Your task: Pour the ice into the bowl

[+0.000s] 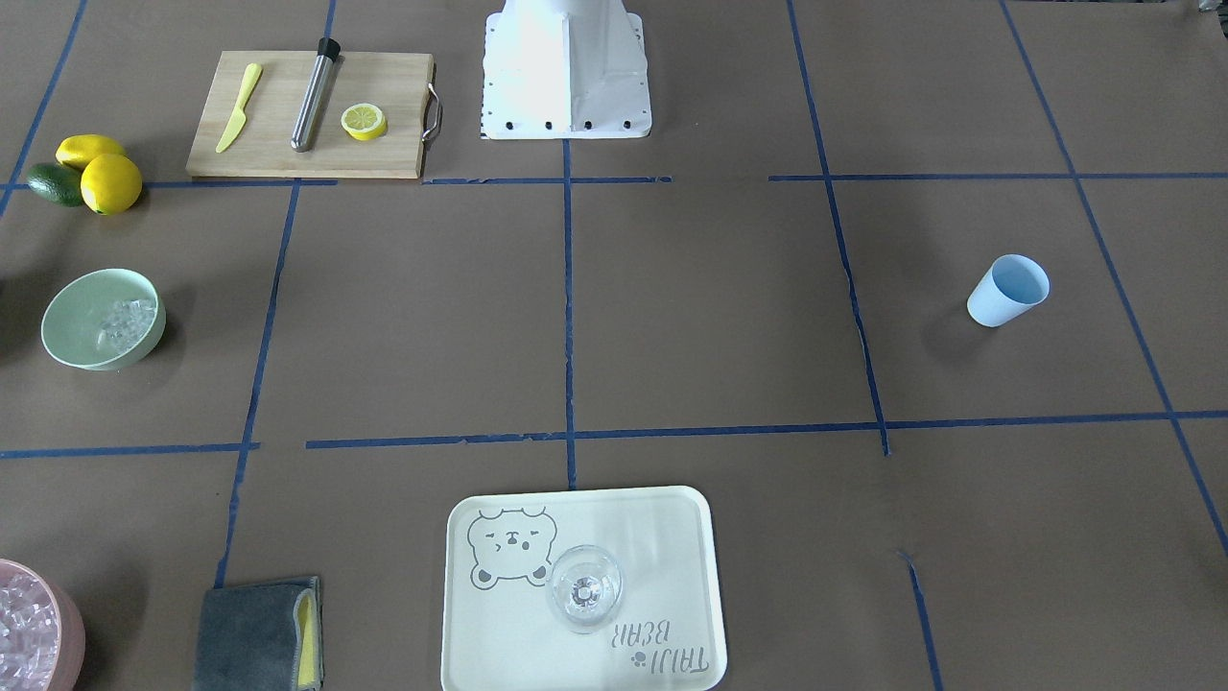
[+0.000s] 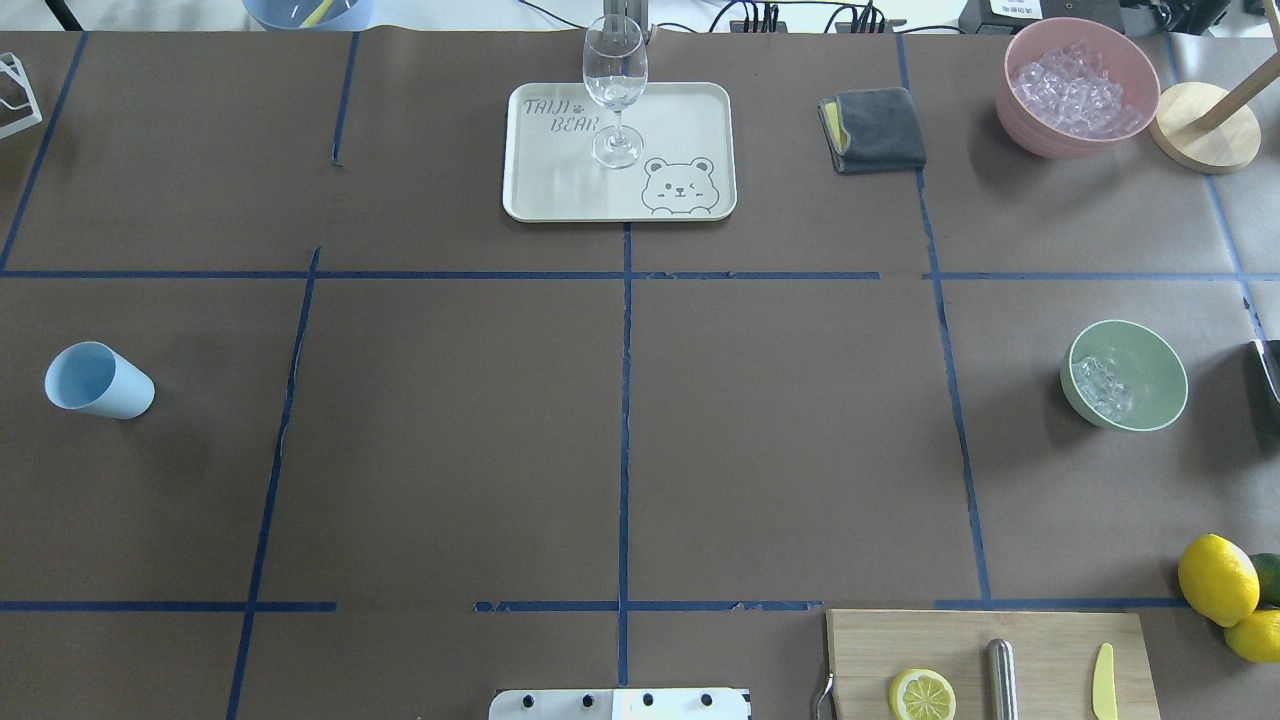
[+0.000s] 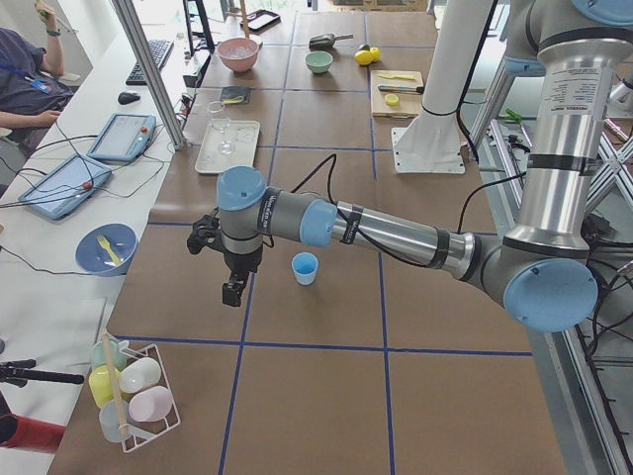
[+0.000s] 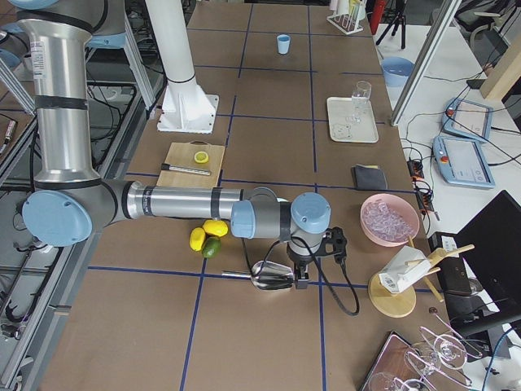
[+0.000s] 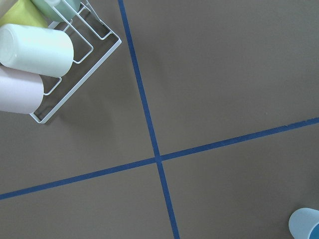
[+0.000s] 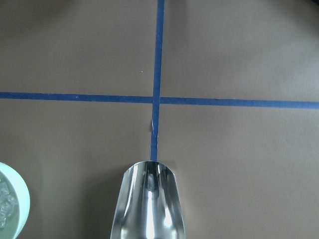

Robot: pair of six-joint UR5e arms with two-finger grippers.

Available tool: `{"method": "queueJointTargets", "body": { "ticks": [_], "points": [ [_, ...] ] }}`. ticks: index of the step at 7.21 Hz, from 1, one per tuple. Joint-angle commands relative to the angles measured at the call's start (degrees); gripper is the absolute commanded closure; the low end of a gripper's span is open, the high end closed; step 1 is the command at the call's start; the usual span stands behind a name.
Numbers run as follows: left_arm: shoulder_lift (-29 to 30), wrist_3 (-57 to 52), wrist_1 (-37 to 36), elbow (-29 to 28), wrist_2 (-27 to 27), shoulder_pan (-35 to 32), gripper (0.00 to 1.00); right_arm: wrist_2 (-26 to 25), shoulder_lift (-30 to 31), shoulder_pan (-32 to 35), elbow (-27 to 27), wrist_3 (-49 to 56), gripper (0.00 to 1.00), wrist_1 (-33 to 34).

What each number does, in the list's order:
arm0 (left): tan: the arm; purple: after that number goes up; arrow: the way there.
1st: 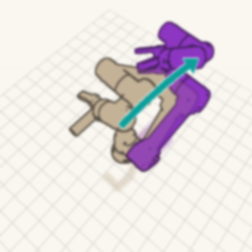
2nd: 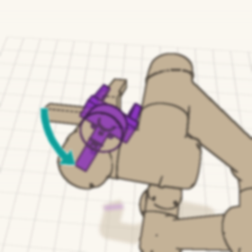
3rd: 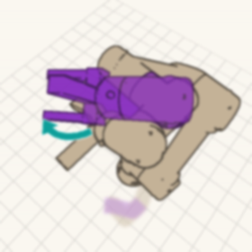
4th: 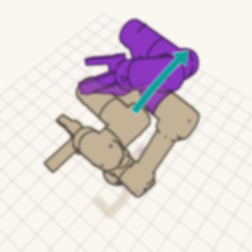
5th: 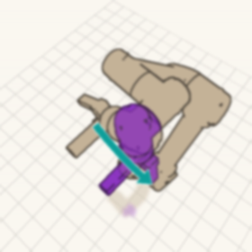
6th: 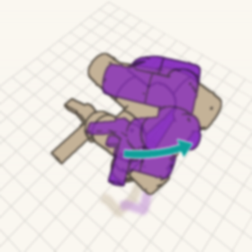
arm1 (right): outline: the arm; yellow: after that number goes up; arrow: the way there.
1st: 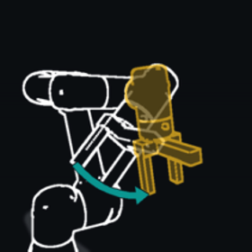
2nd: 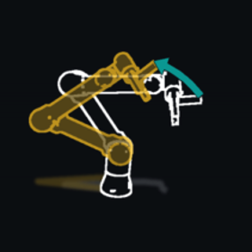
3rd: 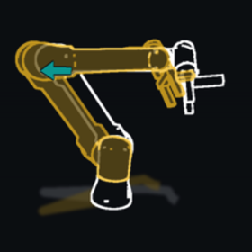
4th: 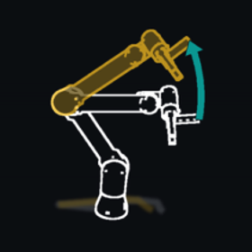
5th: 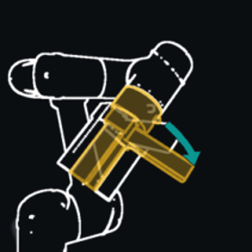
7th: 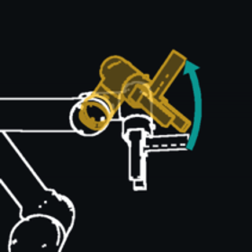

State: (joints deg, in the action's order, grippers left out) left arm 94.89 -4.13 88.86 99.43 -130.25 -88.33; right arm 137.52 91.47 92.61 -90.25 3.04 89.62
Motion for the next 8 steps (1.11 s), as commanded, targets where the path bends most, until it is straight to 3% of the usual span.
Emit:
{"method": "queueJointTargets", "body": {
  "ticks": [1, 3, 4, 8],
  "points": [
    [-0.06, 0.17, -0.27, -0.11, 0.08, -0.09, 0.00, 3.98, 1.79, 1.96, 0.87, -0.14, 0.00, -0.41],
    [-1.02, 0.79, -0.97, -1.08, -0.44, -0.18, 0.00, 3.37, 1.26, 1.44, -0.88, -0.40, 0.00, -1.98],
    [-4.42, 0.70, -0.36, -1.34, -4.79, -0.18, 0.00, 3.37, -0.92, 1.44, -0.89, -2.40, 0.00, -2.08],
    [-8.15, 0.35, 0.52, -2.67, -5.19, -0.18, 0.00, 3.63, -1.03, 1.44, -0.45, -2.86, 0.00, -2.08]
  ]
}}
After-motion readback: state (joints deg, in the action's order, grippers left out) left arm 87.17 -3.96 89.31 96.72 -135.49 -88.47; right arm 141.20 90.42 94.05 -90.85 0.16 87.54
